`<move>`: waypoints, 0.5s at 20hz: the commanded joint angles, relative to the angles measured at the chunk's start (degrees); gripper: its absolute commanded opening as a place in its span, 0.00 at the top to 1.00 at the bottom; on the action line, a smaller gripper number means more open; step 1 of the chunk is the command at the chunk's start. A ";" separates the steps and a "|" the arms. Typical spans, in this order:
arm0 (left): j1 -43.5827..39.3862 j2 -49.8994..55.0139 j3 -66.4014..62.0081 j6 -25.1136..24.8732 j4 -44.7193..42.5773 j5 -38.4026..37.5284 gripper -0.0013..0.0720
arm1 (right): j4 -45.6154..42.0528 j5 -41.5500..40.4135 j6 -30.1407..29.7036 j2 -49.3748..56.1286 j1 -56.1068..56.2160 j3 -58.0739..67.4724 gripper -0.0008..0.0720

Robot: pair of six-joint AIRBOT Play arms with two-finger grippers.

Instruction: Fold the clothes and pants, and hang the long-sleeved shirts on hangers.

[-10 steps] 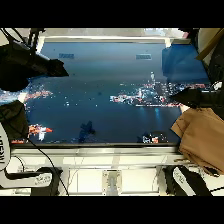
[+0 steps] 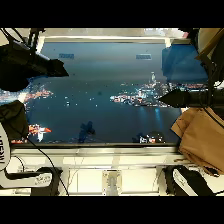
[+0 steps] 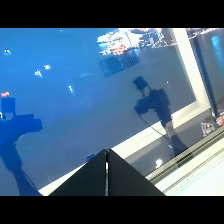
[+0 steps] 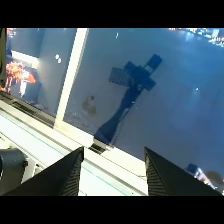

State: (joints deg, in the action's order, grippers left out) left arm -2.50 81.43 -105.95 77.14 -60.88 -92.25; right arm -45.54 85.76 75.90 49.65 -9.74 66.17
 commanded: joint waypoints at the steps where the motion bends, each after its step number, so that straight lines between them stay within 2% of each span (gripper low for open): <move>1: -0.02 0.02 0.02 -0.02 0.00 0.04 0.96 | -0.11 -1.03 0.02 0.00 0.61 0.02 0.42; 3: -0.09 0.37 0.02 0.04 0.00 3.13 0.96 | -0.85 -1.11 0.00 0.00 0.61 0.02 0.42; 6: 0.24 1.99 0.02 -1.66 -1.73 3.10 0.94 | -4.55 -3.30 -0.02 0.00 0.61 -0.02 0.42; 7: 0.46 2.78 0.02 -1.95 -5.18 3.06 0.80 | -5.88 -4.72 -0.02 0.02 0.61 -0.02 0.43; 8: 0.57 3.76 0.02 -0.48 -12.20 2.16 0.45 | -6.60 -6.23 -0.02 0.02 0.61 -0.11 0.42; 9: 0.61 5.11 0.04 1.75 -22.69 -0.72 0.16 | -6.99 -7.48 0.00 0.04 0.61 -0.15 0.42; 10: 1.33 6.38 0.61 5.55 -32.65 -2.75 0.14 | -7.04 -8.37 0.00 0.04 0.61 -0.15 0.42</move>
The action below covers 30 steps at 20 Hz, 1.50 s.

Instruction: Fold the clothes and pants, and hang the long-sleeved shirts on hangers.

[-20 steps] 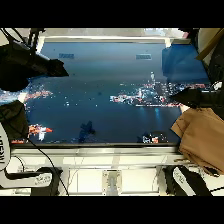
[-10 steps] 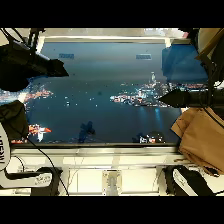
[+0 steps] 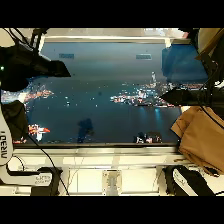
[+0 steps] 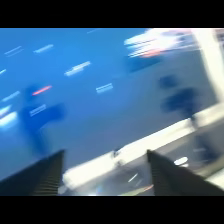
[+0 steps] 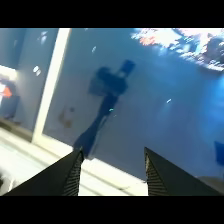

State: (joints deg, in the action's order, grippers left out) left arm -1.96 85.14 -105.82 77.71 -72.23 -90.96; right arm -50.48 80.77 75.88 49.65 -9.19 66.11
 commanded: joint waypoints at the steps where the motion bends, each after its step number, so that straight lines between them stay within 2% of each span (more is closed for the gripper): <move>1: 2.27 3.30 1.99 8.90 -28.46 -4.28 0.14 | -2.10 -3.89 0.02 0.04 0.07 -0.07 0.42; 3: 7.21 3.63 6.67 8.63 -32.63 -2.38 0.14 | -2.49 -3.89 -0.24 0.04 0.07 -0.07 0.42; 6: 17.38 3.56 12.02 8.17 -32.79 0.33 0.14 | -3.82 -4.15 -0.59 0.04 0.07 -0.09 0.42; 13: 45.64 1.11 13.27 6.97 -32.61 6.60 0.14 | -6.54 -10.14 -0.52 0.04 0.07 -0.07 0.42; 14: 49.18 0.50 13.25 7.28 -31.80 8.31 0.14 | -6.54 -10.56 -0.50 0.04 0.07 -0.09 0.42; 17: 60.57 0.33 13.25 12.33 -23.61 12.90 0.14 | -6.51 -11.50 0.68 0.04 0.07 -0.09 0.42; 18: 63.06 0.87 13.25 12.26 -20.83 13.64 0.14 | -6.49 -11.58 1.62 0.04 0.07 -0.07 0.42; 21: 67.60 3.19 13.25 12.35 -17.73 15.98 0.14 | -6.49 -11.56 4.37 0.04 0.07 -0.07 0.43; 26: 68.24 7.54 13.22 12.33 -11.45 20.15 0.14 | -6.40 -11.52 8.55 0.04 0.07 -0.07 0.43; 28: 68.13 9.33 13.20 12.31 -8.33 22.49 0.00 | -6.34 -11.34 9.88 0.04 0.07 -0.07 0.42; 30: 68.13 11.52 13.20 11.87 -4.68 22.64 0.00 | -6.34 -11.37 10.69 0.04 0.07 -0.07 0.42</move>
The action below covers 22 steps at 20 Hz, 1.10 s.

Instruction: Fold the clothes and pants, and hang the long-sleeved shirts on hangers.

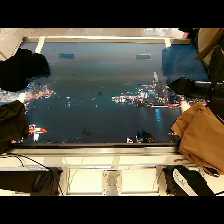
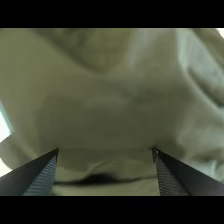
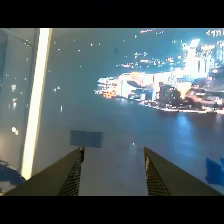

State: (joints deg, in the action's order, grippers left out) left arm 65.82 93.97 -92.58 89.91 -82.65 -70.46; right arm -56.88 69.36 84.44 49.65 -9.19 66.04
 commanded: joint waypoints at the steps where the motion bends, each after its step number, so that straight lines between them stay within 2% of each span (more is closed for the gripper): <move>1: 0.31 3.91 -0.04 -0.81 8.31 2.10 0.00 | 0.07 0.02 2.12 0.04 0.07 0.00 0.42; 4: -1.05 7.04 -0.04 -3.74 14.03 1.18 0.00 | 0.09 0.02 2.16 0.04 0.07 0.00 0.43; 6: -2.84 8.72 -0.04 -3.98 14.29 0.81 0.03 | 0.07 0.00 3.13 0.04 0.07 0.00 0.43; 7: -3.67 9.51 -0.04 -4.00 14.29 0.81 0.28 | 0.07 0.00 3.43 0.04 0.07 0.00 0.43; 8: -4.50 10.36 -0.04 -3.98 14.34 0.76 0.82 | 0.09 0.02 3.43 0.04 0.07 0.00 0.42; 9: -5.27 10.82 -0.02 -4.52 14.45 0.17 0.97 | 0.09 0.02 3.45 0.04 0.07 0.00 0.43; 11: -6.93 10.51 -0.07 -7.98 14.43 -1.73 0.97 | 0.07 0.02 3.48 0.02 0.07 0.00 0.43; 13: -8.50 8.07 -0.13 -9.07 16.24 -2.67 0.97 | -0.11 0.02 3.45 0.02 0.07 0.13 0.43; 16: -11.10 0.11 -0.13 -14.93 30.47 -3.19 0.97 | -1.55 0.28 3.39 -0.02 -0.11 1.73 0.43; 18: -14.47 -6.05 -0.11 -19.47 40.30 -5.88 0.97 | -5.55 1.05 2.86 -0.02 -0.11 4.02 0.42; 22: -28.94 -15.54 -0.02 -19.65 41.57 -10.75 0.97 | -18.38 5.27 1.38 -0.02 -0.11 8.41 0.42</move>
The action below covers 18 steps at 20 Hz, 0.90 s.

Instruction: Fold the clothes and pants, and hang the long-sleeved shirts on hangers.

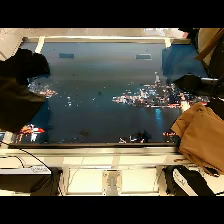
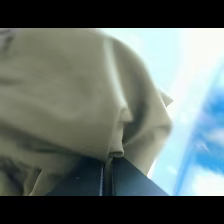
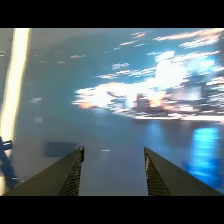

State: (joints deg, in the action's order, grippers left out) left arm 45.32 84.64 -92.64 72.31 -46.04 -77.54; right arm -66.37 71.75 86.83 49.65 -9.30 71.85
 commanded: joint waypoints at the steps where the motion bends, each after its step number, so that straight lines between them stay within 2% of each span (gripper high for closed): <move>1: -13.51 -7.76 0.04 -2.03 4.94 -4.46 0.97 | -12.20 4.26 -1.01 -0.02 0.00 3.15 0.42; 5: -35.19 -9.57 0.48 -0.11 3.82 -4.55 0.97 | -20.68 9.01 -3.89 0.04 0.00 3.10 0.42; 9: -57.70 -9.49 7.78 -0.11 -4.50 -3.50 0.97 | -21.09 9.35 -7.06 0.04 0.00 3.10 0.42; 11: -67.89 -9.25 14.67 -0.09 -10.93 -0.57 0.97 | -20.90 7.69 -7.06 0.07 0.00 3.10 0.42; 13: -75.63 -7.80 20.63 -0.11 -12.94 2.82 0.96 | -20.39 5.77 -7.04 0.55 0.00 3.08 0.42; 14: -78.25 -6.47 21.90 -0.13 -13.03 4.04 0.77 | -19.65 4.74 -7.04 1.09 0.00 2.93 0.42; 15: -79.41 -5.25 21.81 -0.09 -13.18 4.50 0.29 | -17.55 3.78 -7.04 2.08 0.00 2.89 0.42; 16: -79.47 -4.61 21.14 0.83 -13.25 4.66 0.00 | -14.32 3.61 -7.06 3.43 0.00 2.86 0.41; 18: -76.59 -5.27 18.36 3.41 -15.43 3.28 0.00 | -4.92 3.93 -9.64 7.39 0.07 2.47 0.35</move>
State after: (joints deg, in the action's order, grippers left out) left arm -29.87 78.76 -73.78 73.34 -58.13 -74.70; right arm -81.03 76.60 79.46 53.49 -9.30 74.65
